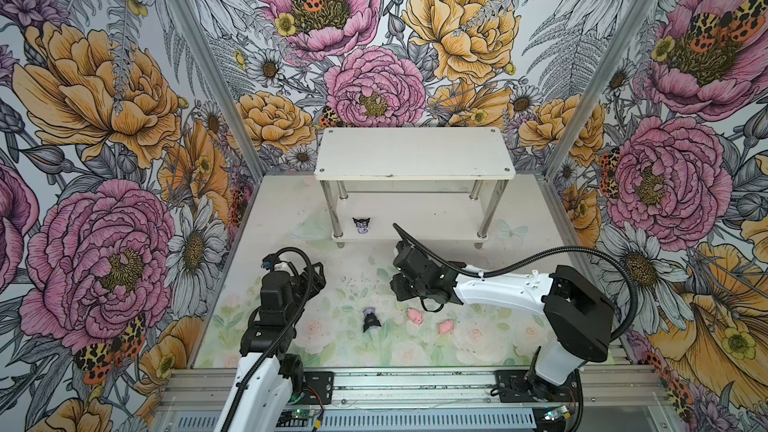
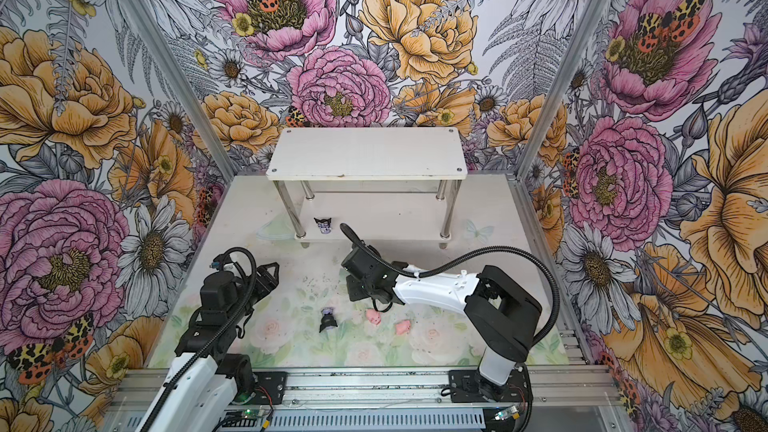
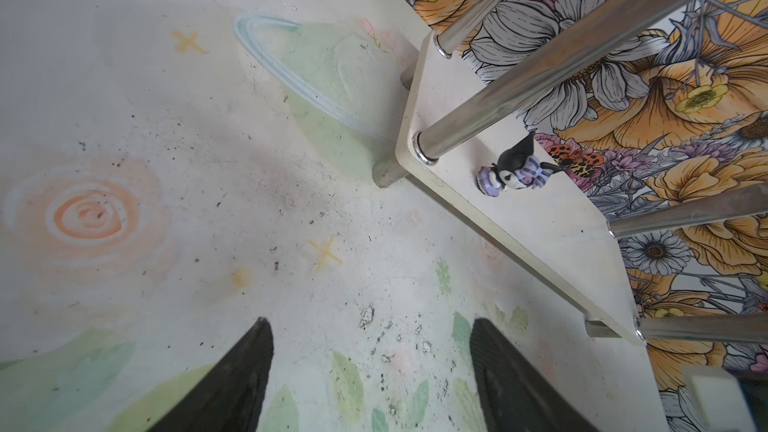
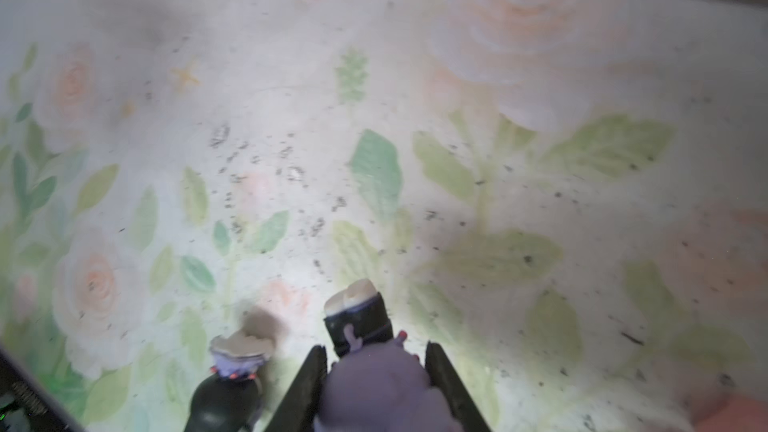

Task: Place and organize the plastic toys onto the shelf
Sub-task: 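Close the right gripper on the purple Kuromi figure and lift it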

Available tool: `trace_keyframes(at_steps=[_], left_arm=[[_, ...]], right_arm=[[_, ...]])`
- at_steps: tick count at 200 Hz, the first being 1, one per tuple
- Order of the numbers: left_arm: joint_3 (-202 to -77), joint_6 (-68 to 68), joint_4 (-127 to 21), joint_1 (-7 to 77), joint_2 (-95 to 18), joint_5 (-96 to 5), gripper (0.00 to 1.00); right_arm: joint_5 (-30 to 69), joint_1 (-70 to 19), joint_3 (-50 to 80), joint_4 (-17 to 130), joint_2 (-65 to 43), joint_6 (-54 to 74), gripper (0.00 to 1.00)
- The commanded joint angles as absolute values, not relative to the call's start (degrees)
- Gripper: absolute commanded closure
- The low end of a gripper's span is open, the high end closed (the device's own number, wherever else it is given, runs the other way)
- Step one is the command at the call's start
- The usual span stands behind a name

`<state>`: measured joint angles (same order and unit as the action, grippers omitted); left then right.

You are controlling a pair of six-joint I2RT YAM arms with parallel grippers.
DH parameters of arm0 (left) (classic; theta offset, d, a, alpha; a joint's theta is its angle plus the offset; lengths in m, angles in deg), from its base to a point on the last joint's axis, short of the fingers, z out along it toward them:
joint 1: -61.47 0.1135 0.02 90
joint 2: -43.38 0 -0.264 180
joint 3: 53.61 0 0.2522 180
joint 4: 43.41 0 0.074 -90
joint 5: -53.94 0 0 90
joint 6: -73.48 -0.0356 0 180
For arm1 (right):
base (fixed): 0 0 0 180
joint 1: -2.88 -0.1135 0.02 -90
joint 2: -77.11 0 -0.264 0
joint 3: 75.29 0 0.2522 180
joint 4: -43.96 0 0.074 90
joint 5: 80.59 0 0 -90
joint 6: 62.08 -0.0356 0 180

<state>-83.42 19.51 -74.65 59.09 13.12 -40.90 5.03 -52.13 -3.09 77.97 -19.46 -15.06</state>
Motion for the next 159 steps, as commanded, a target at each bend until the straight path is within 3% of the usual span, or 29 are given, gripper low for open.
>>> trace_keyframes(at_steps=[1, 71, 116, 159], left_arm=[[-82.4, 18.2, -72.3, 59.6, 12.8, -42.7, 0.23], [-82.8, 17.7, -72.1, 59.7, 10.8, -43.4, 0.23], [-83.1, 17.8, -71.3, 59.6, 8.7, -43.3, 0.23], [-83.5, 17.8, -70.9, 59.6, 7.1, -43.6, 0.23]], right_arm=[[1.1, -52.1, -3.3, 78.9, -20.5, -22.2, 0.85], [-1.2, -52.2, 0.3, 76.7, -27.9, -26.4, 0.82], [-1.6, -52.1, -2.3, 75.4, -26.5, -27.4, 0.51], [-1.2, -52.0, -4.2, 75.0, -23.8, -27.6, 0.33]])
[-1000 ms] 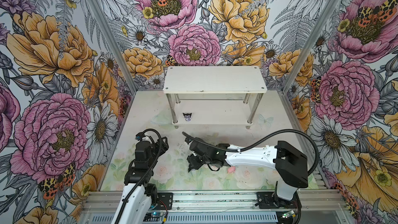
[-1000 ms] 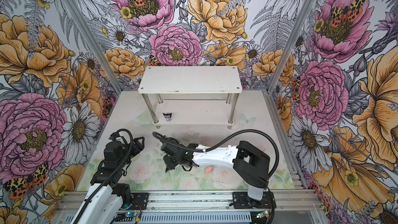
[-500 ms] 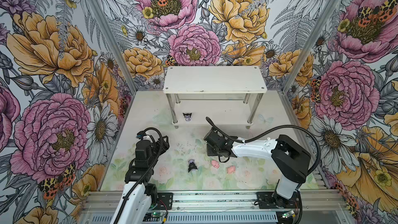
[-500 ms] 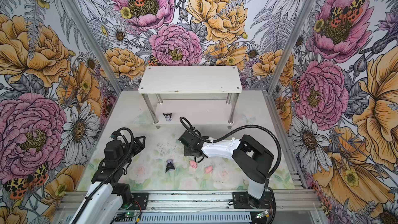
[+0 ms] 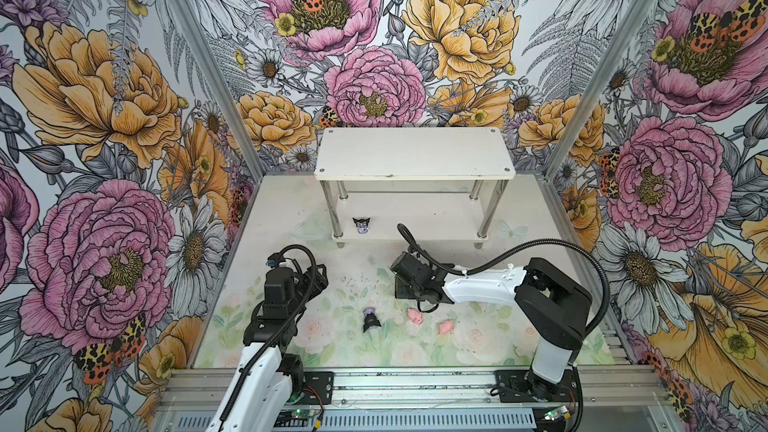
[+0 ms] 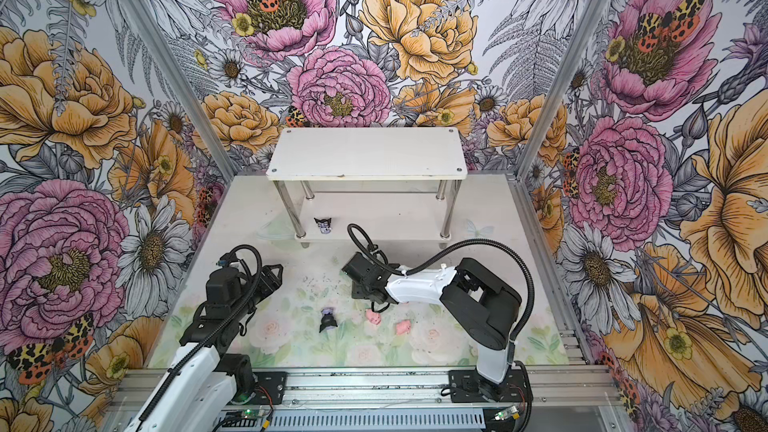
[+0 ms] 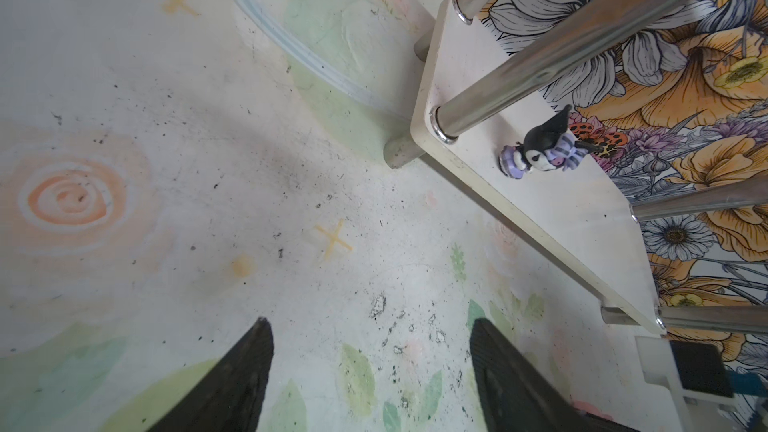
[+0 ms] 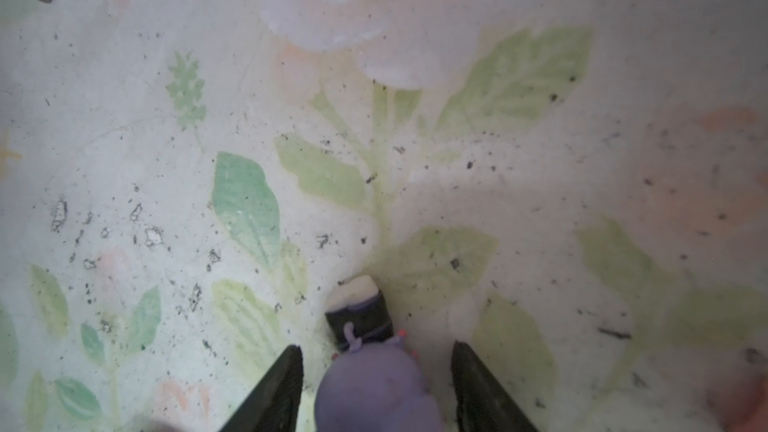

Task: Place and organize the plastic toys onto the shelf
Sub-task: 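Close the right gripper on the purple Kuromi figure and lift it, then carry the held figure with the right gripper under the shelf top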

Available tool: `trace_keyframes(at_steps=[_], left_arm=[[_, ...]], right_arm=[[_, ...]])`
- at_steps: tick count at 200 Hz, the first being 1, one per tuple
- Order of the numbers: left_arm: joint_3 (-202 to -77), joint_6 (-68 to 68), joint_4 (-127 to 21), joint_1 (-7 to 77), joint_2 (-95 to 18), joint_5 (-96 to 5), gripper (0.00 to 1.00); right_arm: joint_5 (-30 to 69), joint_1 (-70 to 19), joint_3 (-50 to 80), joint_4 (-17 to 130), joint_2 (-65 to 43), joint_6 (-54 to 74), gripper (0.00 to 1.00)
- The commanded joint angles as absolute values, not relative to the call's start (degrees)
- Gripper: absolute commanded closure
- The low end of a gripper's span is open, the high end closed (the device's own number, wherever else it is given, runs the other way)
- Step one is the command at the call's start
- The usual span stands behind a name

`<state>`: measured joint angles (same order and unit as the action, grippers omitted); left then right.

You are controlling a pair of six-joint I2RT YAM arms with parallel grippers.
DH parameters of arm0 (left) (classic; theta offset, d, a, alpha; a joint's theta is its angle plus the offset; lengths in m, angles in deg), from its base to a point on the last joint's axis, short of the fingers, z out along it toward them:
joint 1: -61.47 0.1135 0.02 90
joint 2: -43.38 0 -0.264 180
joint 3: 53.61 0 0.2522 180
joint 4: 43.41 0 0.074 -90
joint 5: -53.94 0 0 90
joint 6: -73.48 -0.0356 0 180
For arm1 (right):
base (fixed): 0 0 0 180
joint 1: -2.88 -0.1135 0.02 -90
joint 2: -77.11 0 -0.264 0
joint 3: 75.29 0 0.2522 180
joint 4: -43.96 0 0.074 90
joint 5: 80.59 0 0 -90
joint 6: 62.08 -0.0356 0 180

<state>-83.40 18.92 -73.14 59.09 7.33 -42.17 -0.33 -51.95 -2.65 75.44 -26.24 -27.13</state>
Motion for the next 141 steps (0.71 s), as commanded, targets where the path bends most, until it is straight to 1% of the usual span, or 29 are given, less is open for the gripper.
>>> trace_keyframes(at_steps=[1, 19, 60, 93, 107, 114, 117, 119, 120, 125, 126, 127, 130, 136, 141], left_arm=[[-83.5, 17.8, -70.9, 59.6, 7.1, -43.6, 0.23], [-83.4, 17.8, -71.1, 59.6, 7.4, -43.5, 0.23], [-83.0, 17.9, -71.7, 59.6, 8.7, -43.0, 0.22], [-83.1, 17.8, -71.4, 59.6, 8.3, -42.9, 0.21], [-83.3, 17.8, -71.4, 59.6, 7.9, -43.0, 0.21], [-83.3, 17.8, -71.4, 59.5, 7.8, -43.0, 0.21], [-83.3, 17.8, -71.4, 59.5, 7.8, -43.1, 0.21], [-83.3, 17.8, -71.4, 59.6, 7.8, -43.2, 0.21], [-83.3, 17.8, -71.4, 59.5, 7.7, -43.2, 0.21], [-83.3, 17.8, -71.5, 59.5, 7.7, -43.2, 0.21], [-83.3, 17.8, -71.5, 59.5, 7.6, -43.2, 0.21], [-83.3, 17.8, -71.5, 59.5, 7.6, -43.2, 0.21], [-83.3, 17.8, -71.5, 59.5, 7.7, -43.2, 0.21], [-83.3, 17.8, -71.5, 59.4, 7.7, -43.1, 0.21], [-83.3, 17.8, -71.5, 59.5, 7.7, -43.0, 0.21]], right_arm=[[-1.1, -52.0, -4.3, 75.0, -23.6, -27.5, 0.33], [0.0, -51.8, -4.6, 75.0, -21.6, -26.4, 0.29], [3.2, -50.0, -6.3, 75.1, -15.4, -22.1, 0.29], [4.8, -47.9, -6.9, 75.3, -12.5, -18.7, 0.28], [6.2, -45.8, -7.7, 75.1, -12.3, -18.8, 0.34], [7.2, -44.7, -8.1, 75.1, -12.3, -18.8, 0.40], [7.7, -44.3, -8.1, 75.1, -12.4, -18.8, 0.44], [8.0, -44.2, -8.2, 75.1, -12.4, -18.5, 0.48], [8.0, -44.2, -8.2, 75.1, -12.4, -18.5, 0.48], [8.6, -44.0, -8.2, 75.0, -12.5, -17.9, 0.57], [8.9, -44.0, -8.1, 75.0, -12.5, -17.5, 0.60], [8.9, -44.0, -8.1, 75.0, -12.5, -17.5, 0.60], [9.3, -44.0, -7.9, 75.0, -12.7, -16.6, 0.64], [10.1, -44.0, -7.5, 75.1, -12.9, -15.2, 0.67], [11.0, -44.1, -7.2, 75.1, -13.2, -13.5, 0.67]])
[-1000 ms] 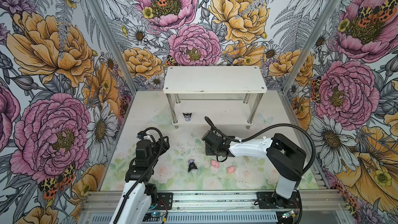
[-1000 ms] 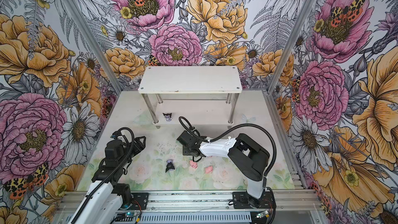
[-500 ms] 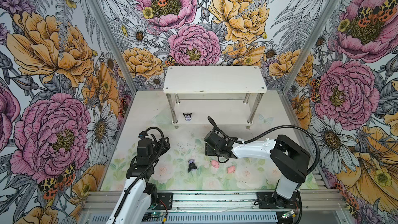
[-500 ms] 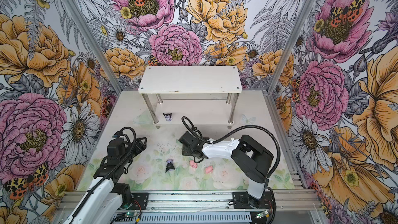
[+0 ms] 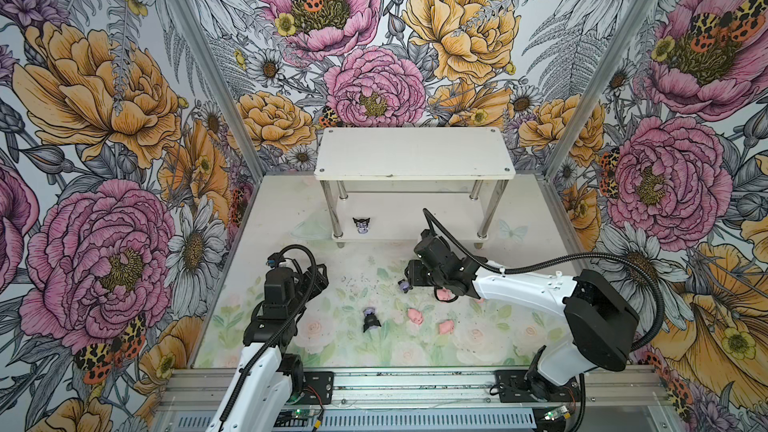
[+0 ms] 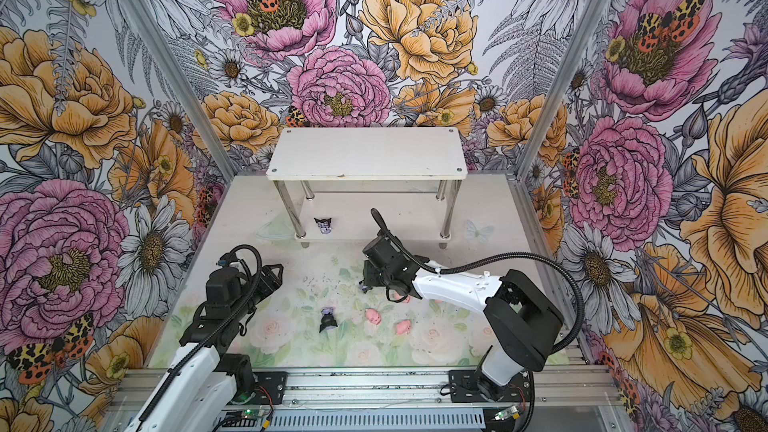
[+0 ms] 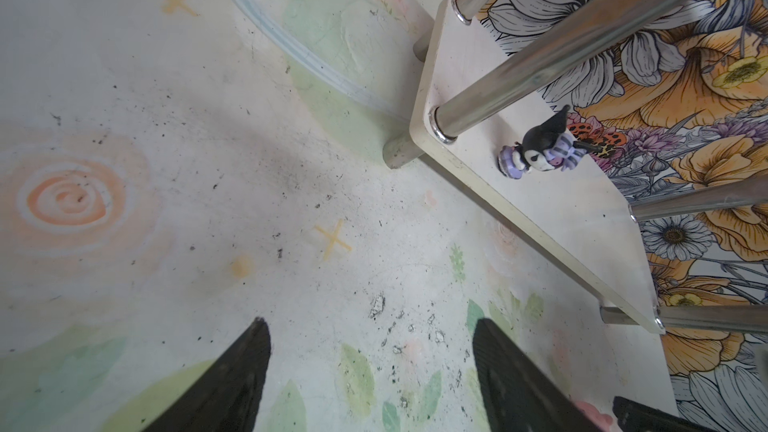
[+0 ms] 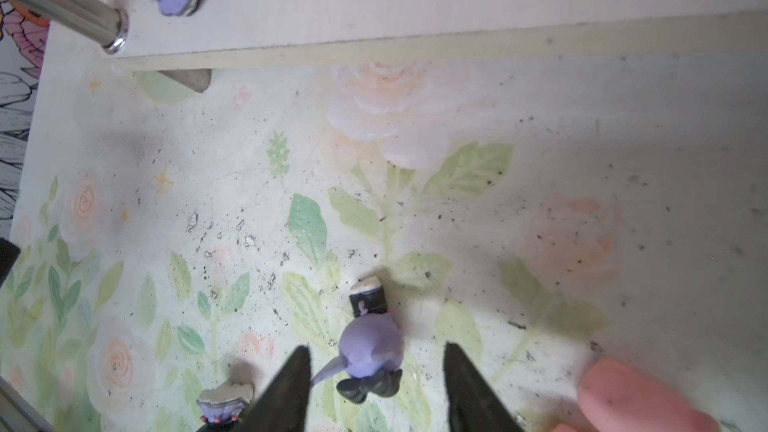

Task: Place and organize the plastic toys onto the shelf
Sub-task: 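Carry the held figure with the right gripper under the shelf top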

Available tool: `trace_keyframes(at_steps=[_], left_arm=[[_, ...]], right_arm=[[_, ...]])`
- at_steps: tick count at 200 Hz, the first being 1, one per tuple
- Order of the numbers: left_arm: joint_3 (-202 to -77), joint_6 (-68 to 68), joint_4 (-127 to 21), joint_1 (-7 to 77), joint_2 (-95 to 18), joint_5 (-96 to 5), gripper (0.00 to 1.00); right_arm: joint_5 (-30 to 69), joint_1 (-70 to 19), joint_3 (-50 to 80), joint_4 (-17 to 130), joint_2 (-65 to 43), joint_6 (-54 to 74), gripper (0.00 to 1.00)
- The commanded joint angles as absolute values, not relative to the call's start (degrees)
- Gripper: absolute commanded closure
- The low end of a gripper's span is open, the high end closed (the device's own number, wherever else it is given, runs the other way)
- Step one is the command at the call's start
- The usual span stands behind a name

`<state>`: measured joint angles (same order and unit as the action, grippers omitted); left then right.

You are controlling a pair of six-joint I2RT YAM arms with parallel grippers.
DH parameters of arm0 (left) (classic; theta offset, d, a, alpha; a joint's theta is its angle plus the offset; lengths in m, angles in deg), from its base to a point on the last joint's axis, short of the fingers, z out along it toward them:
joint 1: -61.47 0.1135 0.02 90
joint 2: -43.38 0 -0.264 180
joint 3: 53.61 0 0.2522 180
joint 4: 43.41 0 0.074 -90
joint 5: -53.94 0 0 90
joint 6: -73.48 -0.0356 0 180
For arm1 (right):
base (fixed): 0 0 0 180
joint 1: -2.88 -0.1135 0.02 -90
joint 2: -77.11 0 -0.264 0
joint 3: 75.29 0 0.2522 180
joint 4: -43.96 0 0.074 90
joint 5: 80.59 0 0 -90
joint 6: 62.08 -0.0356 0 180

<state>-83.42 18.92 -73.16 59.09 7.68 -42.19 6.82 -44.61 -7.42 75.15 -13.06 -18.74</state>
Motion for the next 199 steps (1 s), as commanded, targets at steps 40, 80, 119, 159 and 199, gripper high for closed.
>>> trace_keyframes(at_steps=[40, 80, 119, 159, 199], left_arm=[[-83.5, 18.0, -71.2, 59.4, 6.8, -43.0, 0.21], [-83.5, 18.1, -71.0, 59.4, 6.1, -43.0, 0.21], [-83.5, 18.3, -70.9, 59.4, 6.3, -42.9, 0.21], [-83.6, 18.2, -70.5, 59.4, 5.2, -42.9, 0.21], [-83.6, 18.2, -70.5, 59.4, 5.2, -43.0, 0.21]], right_arm=[[15.9, -44.0, -5.0, 74.7, -15.9, -3.9, 0.41], [21.1, -44.5, -2.9, 74.6, -19.9, 3.7, 0.24], [15.4, -44.6, -1.9, 76.3, -21.6, 6.3, 0.18], [11.8, -46.1, 0.1, 77.3, -23.7, 9.3, 0.21], [10.4, -47.7, 0.5, 77.6, -25.6, 9.5, 0.28]])
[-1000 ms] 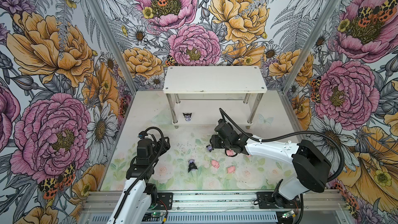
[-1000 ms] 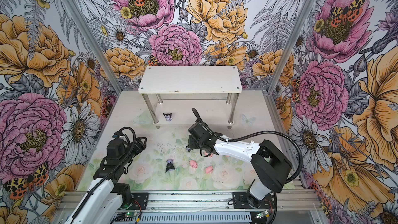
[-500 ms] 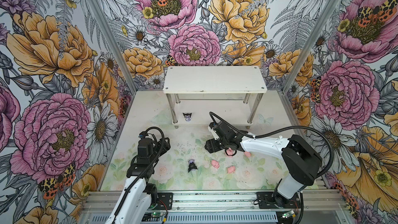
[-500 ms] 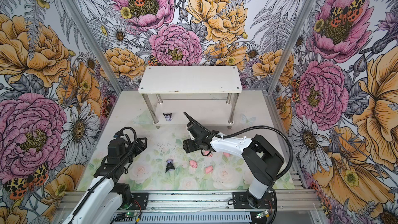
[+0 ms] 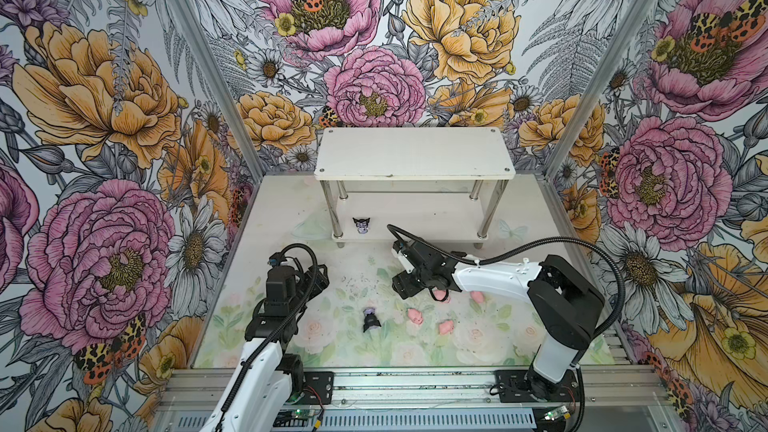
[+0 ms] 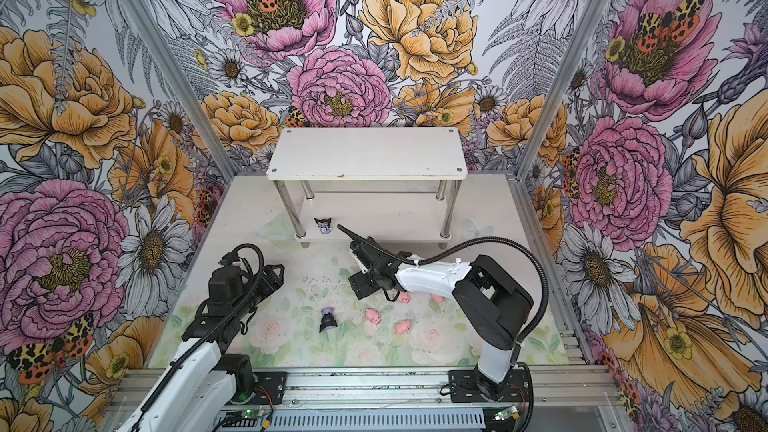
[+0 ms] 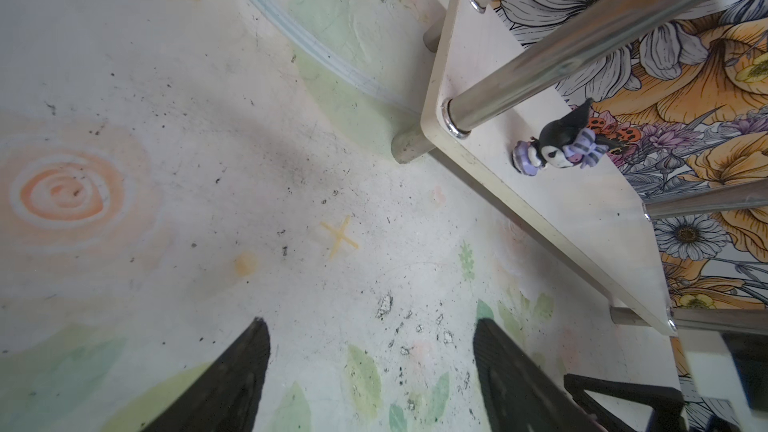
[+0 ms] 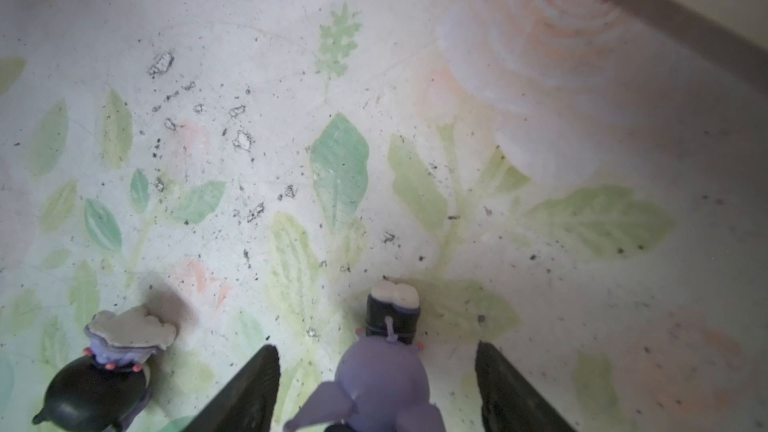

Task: Place and organize the plastic toys onto the shelf
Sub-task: 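Carry the held figure with the right gripper under the shelf top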

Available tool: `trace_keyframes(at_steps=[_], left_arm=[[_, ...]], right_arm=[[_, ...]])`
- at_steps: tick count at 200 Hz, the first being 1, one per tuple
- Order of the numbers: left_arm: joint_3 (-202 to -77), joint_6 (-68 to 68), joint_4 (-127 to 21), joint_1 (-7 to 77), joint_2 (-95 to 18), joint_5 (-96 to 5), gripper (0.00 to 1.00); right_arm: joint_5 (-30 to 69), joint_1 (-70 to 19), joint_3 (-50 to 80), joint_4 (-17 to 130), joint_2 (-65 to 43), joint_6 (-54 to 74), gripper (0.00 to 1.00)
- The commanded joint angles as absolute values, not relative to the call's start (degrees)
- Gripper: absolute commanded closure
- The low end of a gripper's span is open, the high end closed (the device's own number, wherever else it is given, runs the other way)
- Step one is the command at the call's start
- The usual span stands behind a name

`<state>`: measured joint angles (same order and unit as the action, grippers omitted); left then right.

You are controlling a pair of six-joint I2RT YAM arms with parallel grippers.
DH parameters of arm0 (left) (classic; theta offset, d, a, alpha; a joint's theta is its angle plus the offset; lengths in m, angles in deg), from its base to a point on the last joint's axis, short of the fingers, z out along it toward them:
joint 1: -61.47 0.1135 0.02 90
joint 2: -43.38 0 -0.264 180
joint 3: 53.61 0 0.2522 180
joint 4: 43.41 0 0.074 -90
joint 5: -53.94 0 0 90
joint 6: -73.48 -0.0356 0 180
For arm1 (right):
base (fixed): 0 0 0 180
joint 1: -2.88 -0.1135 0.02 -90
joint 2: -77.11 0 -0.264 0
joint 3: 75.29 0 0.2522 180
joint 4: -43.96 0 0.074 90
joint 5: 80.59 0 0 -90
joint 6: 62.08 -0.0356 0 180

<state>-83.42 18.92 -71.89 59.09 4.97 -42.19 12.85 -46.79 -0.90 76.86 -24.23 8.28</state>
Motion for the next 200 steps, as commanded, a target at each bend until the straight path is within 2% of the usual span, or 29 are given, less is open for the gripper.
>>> trace_keyframes(at_steps=[1, 70, 99, 159, 200], left_arm=[[-83.6, 18.3, -70.5, 59.4, 5.2, -43.0, 0.21], [-83.5, 18.1, -70.5, 59.4, 5.7, -43.0, 0.21], [-83.5, 18.1, -70.6, 59.4, 5.7, -43.1, 0.21], [-83.5, 18.0, -70.6, 59.4, 6.0, -43.1, 0.21], [-83.4, 18.0, -70.4, 59.4, 6.1, -43.0, 0.21]], right_arm=[[10.4, -47.7, 0.5, 77.6, -25.7, 9.5, 0.28], [6.5, -49.4, 1.2, 77.5, -26.4, 6.8, 0.47], [3.5, -49.5, 0.9, 77.5, -25.9, 5.2, 0.59], [1.9, -48.2, 1.7, 78.0, -21.3, 0.3, 0.67], [-5.9, -45.2, 6.5, 78.4, -17.7, -3.8, 0.71]])
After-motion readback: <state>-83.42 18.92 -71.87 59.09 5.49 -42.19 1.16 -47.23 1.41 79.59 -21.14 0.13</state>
